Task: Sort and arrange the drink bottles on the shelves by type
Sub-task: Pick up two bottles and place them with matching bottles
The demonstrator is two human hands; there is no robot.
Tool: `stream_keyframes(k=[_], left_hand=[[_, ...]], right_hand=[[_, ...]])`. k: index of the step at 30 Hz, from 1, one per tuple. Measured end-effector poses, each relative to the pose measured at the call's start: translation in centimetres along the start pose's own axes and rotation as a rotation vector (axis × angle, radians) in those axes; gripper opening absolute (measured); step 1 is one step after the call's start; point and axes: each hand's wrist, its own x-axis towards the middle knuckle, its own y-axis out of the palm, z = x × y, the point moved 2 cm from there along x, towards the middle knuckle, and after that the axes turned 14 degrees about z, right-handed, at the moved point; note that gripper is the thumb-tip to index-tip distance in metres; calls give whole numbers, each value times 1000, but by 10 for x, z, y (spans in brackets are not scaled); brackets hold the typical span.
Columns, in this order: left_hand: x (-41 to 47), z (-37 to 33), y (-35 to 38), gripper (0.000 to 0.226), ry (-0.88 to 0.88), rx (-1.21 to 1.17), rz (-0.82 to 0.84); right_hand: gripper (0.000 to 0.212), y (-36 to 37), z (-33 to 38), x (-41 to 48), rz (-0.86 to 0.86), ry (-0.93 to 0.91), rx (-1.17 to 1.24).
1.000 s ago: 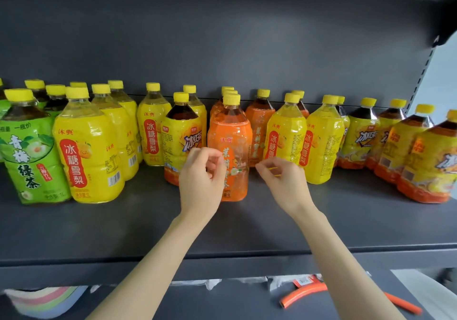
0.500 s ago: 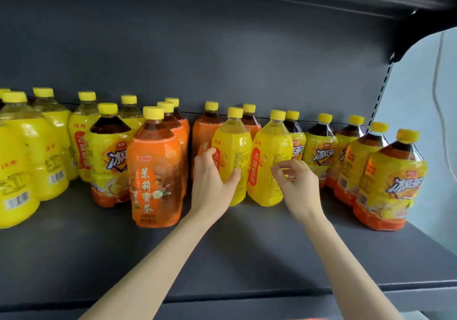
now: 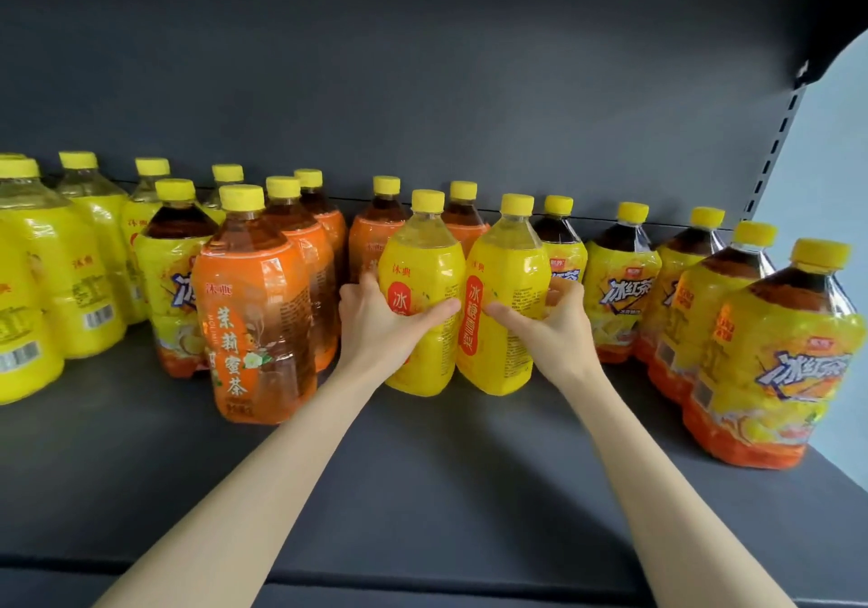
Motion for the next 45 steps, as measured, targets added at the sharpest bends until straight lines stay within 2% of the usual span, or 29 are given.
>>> stream_keyframes(k=[3, 5, 7, 10, 13, 16, 20, 22, 25, 29, 34, 38, 42, 45], left_hand=[[-3, 1, 3, 102, 10, -59, 4], [-4, 3, 4, 85, 24, -260, 71], [-6, 2, 6, 69, 35, -426, 144], [-9, 0, 6, 66, 78, -466, 148], [-16, -3, 6, 51, 123, -428, 150], [-30, -5, 5, 60, 155, -391, 111], [-63, -10, -7, 69, 158, -433, 60], [-82, -14, -21, 63, 176, -473, 69], [-105, -17, -51, 57, 238, -494, 84], [-130, 1, -98, 60, 262, -498, 90], [-149, 51, -169, 54, 243, -474, 95], [-152, 88, -229, 54, 218, -425, 77], [-143, 111, -268, 66, 203, -394, 75], [-133, 124, -284, 76, 197, -412, 75]], right_hand=[[73, -7, -3, -1, 83, -31, 171], [71, -4, -3, -1, 120, -53, 267], [77, 4, -1, -1, 133, -58, 327], [87, 11, 2, -3, 95, -74, 371], [81, 12, 4, -9, 66, -105, 409], [80, 12, 4, -22, 48, -119, 471], [99, 16, 17, -50, 19, -125, 537], [92, 19, 27, -65, 8, -142, 539], [67, 28, 51, -88, 9, -205, 552], [74, 68, 73, -115, -11, -200, 549], [61, 150, 97, -142, -30, -209, 590], [61, 217, 120, -157, -66, -204, 587], [44, 260, 138, -163, -109, -190, 581], [42, 279, 147, -160, -134, -194, 571]])
